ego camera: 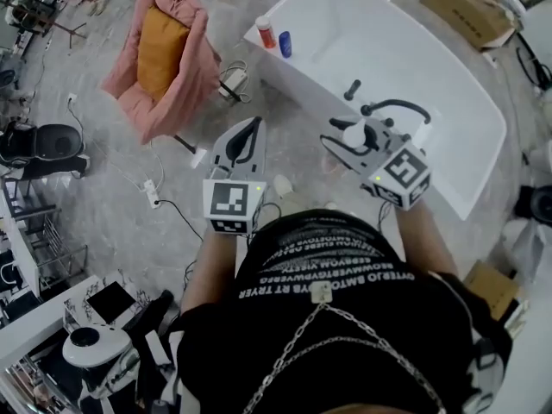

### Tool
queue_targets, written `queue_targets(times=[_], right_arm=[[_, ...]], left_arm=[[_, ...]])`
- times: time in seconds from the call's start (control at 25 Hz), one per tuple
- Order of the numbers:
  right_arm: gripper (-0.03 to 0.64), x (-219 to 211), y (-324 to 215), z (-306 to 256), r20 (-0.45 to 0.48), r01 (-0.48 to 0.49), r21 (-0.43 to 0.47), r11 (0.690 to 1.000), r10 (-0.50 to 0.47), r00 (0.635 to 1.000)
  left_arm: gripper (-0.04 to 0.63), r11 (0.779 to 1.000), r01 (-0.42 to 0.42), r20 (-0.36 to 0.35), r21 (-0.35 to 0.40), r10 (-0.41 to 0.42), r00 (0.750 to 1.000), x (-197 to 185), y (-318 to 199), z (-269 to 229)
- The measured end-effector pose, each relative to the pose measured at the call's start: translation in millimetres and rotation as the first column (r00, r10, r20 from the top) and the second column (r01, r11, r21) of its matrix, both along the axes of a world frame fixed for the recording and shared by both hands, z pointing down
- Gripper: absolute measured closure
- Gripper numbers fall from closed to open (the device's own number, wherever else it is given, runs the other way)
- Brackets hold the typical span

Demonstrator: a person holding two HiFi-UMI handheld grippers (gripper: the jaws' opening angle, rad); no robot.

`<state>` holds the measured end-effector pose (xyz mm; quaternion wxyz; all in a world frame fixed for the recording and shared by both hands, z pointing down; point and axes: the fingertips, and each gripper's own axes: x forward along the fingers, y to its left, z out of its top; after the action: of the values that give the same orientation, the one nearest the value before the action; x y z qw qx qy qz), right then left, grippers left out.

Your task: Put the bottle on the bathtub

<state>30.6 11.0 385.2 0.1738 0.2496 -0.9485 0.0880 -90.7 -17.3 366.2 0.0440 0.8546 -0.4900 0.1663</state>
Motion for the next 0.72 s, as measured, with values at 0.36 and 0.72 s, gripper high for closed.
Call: queue_targets(times=[0.36,0.72], right_arm=[[0.486,-46.7,-53.0,-5.5,-0.006,-0.045,0.010,0.999,0.045,0.999],[0.486,-68.8,-94.5,9.0,0.002,-0.116,-0.004,0.993,0.116,0.993]], left_arm=[[0.598,0.999,-0.036,-0.028,0.007,0.036,0.999,-45.1,-60.3,1.5],[0.598,0.996,-0.094,-0.030,-0.001,0.094,0.995,-68.8,-110.5,20.7]])
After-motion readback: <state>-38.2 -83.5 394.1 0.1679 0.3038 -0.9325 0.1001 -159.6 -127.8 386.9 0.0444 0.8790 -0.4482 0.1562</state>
